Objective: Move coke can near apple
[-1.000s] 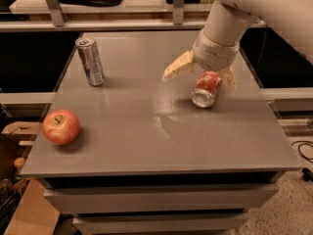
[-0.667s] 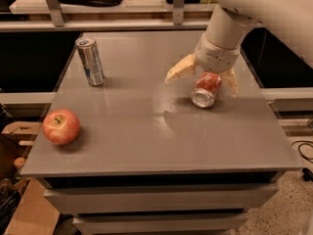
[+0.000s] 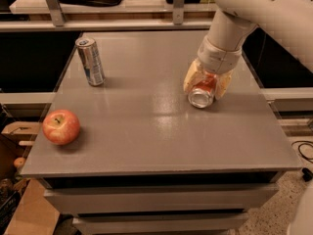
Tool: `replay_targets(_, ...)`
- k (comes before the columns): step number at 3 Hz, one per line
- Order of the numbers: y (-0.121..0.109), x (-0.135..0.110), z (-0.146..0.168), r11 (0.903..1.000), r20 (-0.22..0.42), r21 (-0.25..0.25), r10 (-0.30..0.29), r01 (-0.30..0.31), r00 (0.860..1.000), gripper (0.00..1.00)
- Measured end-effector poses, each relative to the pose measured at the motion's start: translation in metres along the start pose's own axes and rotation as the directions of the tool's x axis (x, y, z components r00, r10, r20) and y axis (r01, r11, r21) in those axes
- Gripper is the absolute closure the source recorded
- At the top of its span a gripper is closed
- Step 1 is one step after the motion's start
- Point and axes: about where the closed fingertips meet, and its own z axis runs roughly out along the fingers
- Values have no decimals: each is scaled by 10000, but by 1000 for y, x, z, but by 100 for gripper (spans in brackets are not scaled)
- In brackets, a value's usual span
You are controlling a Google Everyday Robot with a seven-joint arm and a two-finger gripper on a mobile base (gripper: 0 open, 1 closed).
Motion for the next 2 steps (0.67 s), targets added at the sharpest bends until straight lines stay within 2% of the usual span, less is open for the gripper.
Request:
replay_targets(1,0,-5,-7,9989,208,183,-440,436,9988,64)
replay_targets(2,14,-10,-26,9849,906,237,-1729,1714,9808,88)
